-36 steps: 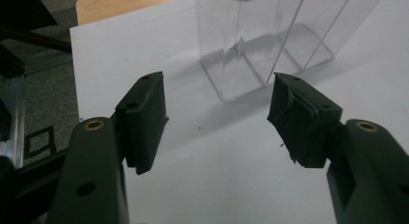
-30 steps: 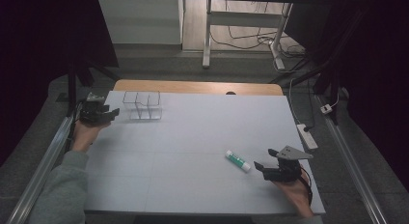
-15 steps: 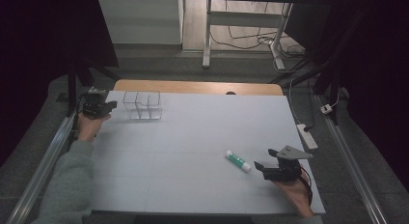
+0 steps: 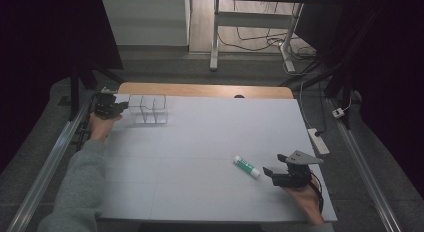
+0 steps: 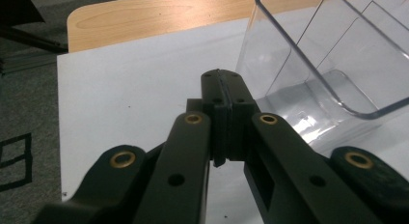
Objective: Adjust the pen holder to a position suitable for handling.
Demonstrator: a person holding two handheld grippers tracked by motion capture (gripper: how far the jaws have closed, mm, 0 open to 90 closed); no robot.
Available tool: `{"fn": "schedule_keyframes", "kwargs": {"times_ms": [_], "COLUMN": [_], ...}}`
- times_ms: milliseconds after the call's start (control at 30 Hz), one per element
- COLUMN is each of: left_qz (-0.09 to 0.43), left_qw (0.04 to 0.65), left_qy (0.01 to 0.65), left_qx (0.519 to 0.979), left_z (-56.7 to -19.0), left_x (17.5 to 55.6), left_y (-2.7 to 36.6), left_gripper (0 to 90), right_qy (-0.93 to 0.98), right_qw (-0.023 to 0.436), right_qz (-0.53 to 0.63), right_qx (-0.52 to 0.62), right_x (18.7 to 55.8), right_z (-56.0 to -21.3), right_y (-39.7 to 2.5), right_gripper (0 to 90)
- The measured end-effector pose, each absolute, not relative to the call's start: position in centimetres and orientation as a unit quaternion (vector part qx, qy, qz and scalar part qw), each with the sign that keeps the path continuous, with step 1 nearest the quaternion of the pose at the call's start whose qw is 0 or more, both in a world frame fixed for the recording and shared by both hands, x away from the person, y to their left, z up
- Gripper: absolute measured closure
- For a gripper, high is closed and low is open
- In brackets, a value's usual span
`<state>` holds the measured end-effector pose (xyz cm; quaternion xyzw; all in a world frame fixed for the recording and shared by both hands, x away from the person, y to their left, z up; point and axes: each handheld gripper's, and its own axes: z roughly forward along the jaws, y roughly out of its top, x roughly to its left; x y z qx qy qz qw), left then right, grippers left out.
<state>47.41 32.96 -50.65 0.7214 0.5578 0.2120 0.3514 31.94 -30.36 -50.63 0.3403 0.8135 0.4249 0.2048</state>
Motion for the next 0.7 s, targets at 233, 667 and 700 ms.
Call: {"fn": "schedule_keyframes", "kwargs": {"times_ms": [233, 667, 700], "left_qz": [0.204, 0.200, 0.200], "left_qw": [0.353, 0.347, 0.347], "left_qy": [0.553, 0.550, 0.550], "left_qx": [0.726, 0.733, 0.733], "left_z": [-50.83, -51.11, -51.13], "left_x": [47.65, 47.96, 47.97], "left_y": [32.58, 32.46, 32.46], "left_gripper": [89.0, 89.1, 89.0], "right_qy": [0.811, 0.814, 0.814], "right_qw": [0.205, 0.204, 0.201], "right_qz": [0.429, 0.424, 0.425], "right_qx": [0.341, 0.342, 0.341], "right_x": [31.90, 31.97, 31.99], "right_z": [-50.63, -50.67, -50.70], "right_y": [-30.36, -30.34, -30.32], "right_gripper": [22.7, 22.7, 22.8]}}
